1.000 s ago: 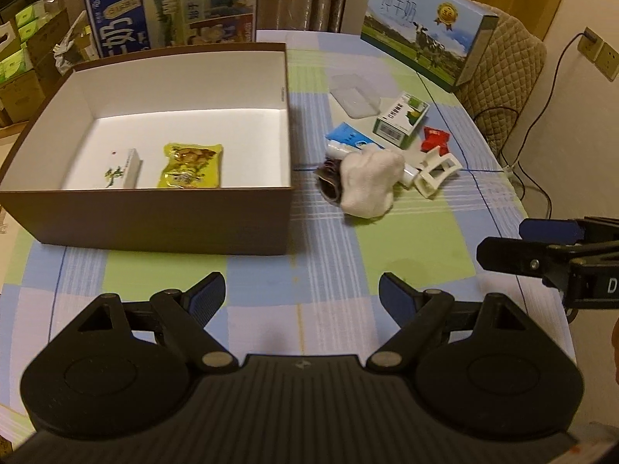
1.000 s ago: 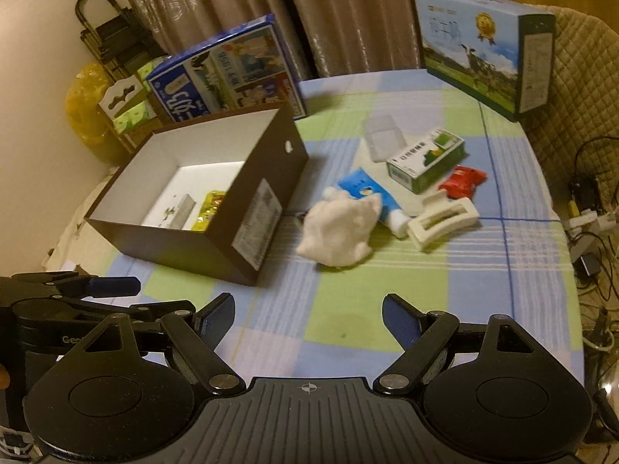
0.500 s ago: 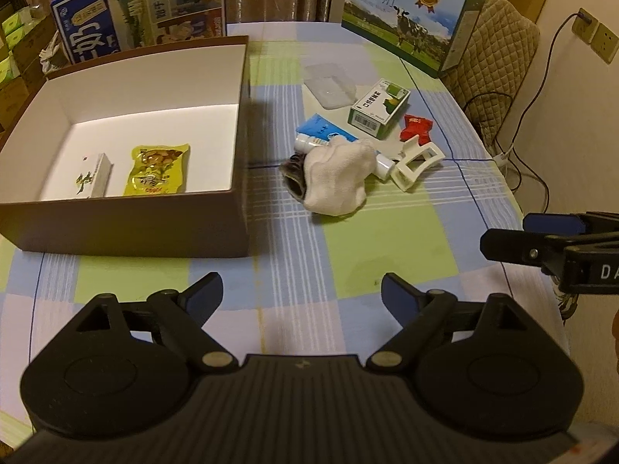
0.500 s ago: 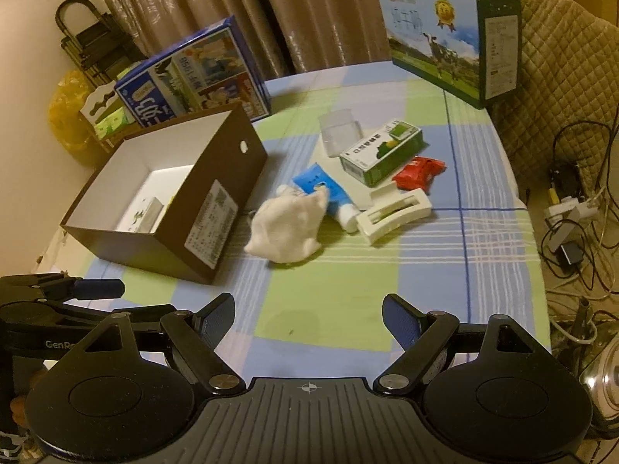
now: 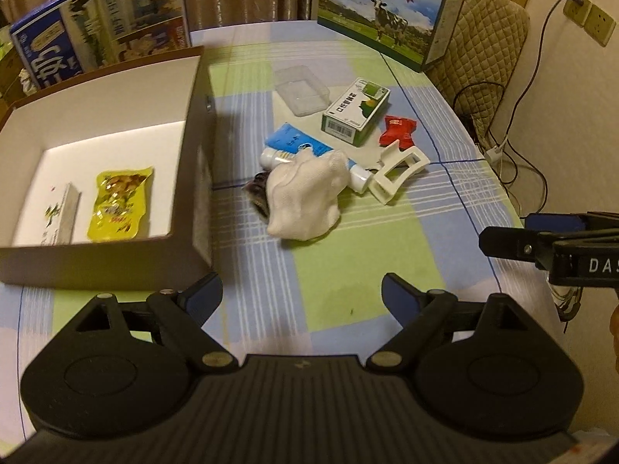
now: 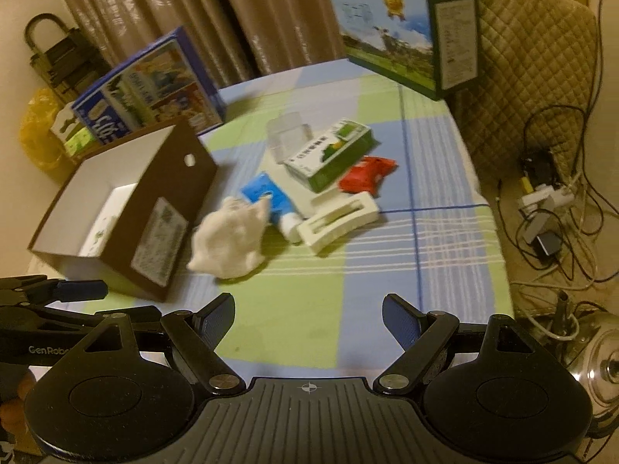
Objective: Organize objects
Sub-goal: 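Grasp the white cloth with the left tool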
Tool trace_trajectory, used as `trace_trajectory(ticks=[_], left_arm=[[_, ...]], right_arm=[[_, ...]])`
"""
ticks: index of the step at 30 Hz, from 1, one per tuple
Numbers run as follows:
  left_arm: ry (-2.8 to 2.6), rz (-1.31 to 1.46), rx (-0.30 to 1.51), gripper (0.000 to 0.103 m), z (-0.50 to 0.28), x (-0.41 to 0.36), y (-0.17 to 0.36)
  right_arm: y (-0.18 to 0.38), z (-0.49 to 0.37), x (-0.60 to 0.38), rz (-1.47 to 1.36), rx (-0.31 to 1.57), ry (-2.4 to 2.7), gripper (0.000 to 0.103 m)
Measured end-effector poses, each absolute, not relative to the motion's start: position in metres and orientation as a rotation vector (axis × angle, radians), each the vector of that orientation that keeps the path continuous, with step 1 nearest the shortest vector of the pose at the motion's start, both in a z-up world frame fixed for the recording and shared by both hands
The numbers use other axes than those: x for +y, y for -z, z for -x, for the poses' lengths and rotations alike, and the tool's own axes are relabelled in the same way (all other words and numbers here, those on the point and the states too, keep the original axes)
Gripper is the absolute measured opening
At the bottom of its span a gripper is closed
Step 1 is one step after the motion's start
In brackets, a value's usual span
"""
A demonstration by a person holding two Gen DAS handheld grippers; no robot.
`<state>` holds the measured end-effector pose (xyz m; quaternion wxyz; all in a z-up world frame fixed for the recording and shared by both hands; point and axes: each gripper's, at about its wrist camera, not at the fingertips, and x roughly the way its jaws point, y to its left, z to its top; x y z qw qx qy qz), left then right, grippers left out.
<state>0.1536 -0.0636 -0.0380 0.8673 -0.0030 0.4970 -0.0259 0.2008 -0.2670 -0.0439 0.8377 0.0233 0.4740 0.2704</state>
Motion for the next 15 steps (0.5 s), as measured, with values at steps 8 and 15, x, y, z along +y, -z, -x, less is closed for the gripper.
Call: trace_trajectory(ticks=[8, 15], left_arm=[[0.103, -0.065, 1.018, 0.087, -0.19, -0.082, 0.056], [0.097, -0.173, 0.996, 0.086, -0.227, -0.093, 0.073]], right_arm=[[0.06, -0.227, -0.284, -0.078, 1.023, -0.472, 0.081], [0.068, -0.247, -0.296, -0.102, 1.032, -0.414, 0.081]])
